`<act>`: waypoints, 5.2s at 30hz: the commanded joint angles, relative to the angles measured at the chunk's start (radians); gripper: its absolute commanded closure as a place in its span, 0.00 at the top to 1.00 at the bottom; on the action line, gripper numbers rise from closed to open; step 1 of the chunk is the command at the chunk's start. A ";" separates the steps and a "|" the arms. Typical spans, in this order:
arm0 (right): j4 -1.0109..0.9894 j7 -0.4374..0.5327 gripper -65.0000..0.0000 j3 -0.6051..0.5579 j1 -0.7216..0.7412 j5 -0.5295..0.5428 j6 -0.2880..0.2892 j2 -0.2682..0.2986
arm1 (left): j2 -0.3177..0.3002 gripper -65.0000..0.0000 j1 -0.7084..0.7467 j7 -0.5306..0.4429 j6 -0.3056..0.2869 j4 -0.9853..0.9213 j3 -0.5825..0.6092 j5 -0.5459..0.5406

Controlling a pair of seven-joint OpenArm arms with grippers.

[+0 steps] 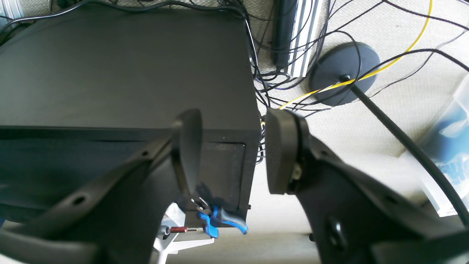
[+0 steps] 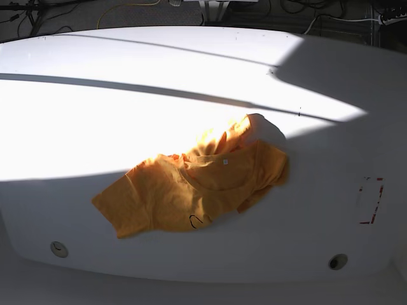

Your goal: Fold the T-shirt properly

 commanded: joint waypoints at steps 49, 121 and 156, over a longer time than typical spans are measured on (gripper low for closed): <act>0.070 0.026 0.00 0.006 -0.049 -0.010 -0.002 0.007 | -0.006 0.40 0.039 -0.029 -0.003 0.007 0.004 0.007; 0.041 0.040 0.00 0.012 -0.052 -0.017 -0.006 0.009 | -0.005 0.41 0.027 -0.045 0.004 -0.011 0.007 0.017; 0.184 0.030 0.01 0.004 -0.031 -0.017 0.002 0.005 | -0.014 0.39 0.024 -0.034 0.009 0.147 0.002 0.007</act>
